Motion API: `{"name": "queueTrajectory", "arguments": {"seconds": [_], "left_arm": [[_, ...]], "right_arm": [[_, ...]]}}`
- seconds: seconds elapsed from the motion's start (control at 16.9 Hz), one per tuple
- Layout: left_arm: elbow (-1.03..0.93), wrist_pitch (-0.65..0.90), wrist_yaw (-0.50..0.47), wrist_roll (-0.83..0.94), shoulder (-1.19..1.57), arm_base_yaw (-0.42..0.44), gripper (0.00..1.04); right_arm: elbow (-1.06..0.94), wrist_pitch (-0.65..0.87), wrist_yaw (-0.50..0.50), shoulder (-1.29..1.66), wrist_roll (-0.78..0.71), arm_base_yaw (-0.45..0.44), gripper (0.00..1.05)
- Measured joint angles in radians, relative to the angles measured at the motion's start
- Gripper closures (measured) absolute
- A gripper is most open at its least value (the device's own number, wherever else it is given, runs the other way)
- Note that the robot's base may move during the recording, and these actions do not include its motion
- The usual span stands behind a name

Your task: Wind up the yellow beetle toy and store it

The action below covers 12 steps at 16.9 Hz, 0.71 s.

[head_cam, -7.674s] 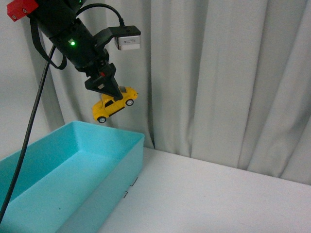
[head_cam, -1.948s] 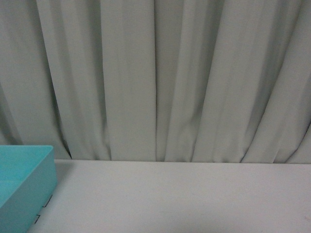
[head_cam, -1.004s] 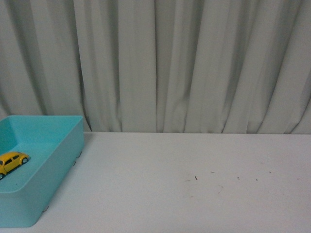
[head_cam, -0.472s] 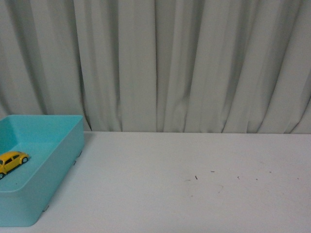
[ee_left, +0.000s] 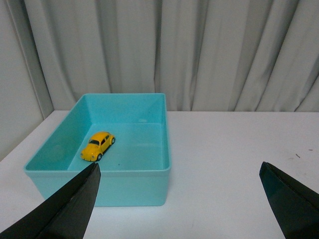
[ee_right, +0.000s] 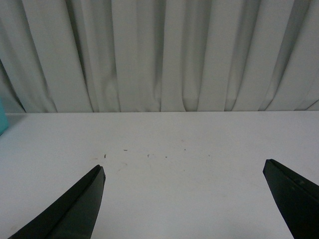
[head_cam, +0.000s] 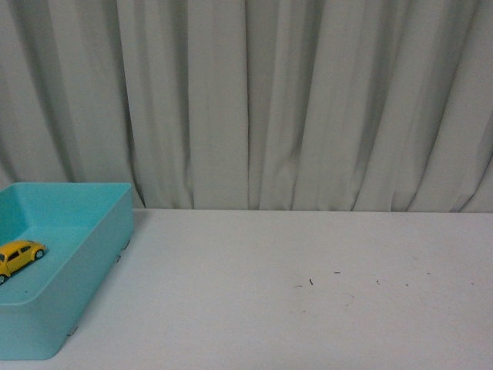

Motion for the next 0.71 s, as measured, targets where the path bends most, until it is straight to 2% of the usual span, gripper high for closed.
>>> {"name": "queueTrajectory", "arguments": {"seconds": [0.71], "left_arm": [[0.0,0.001,-0.001,0.0,0.0,0.0,0.07]], "right_arm": [[0.0,0.0,0.0,0.0,0.0,0.0,0.07]]}}
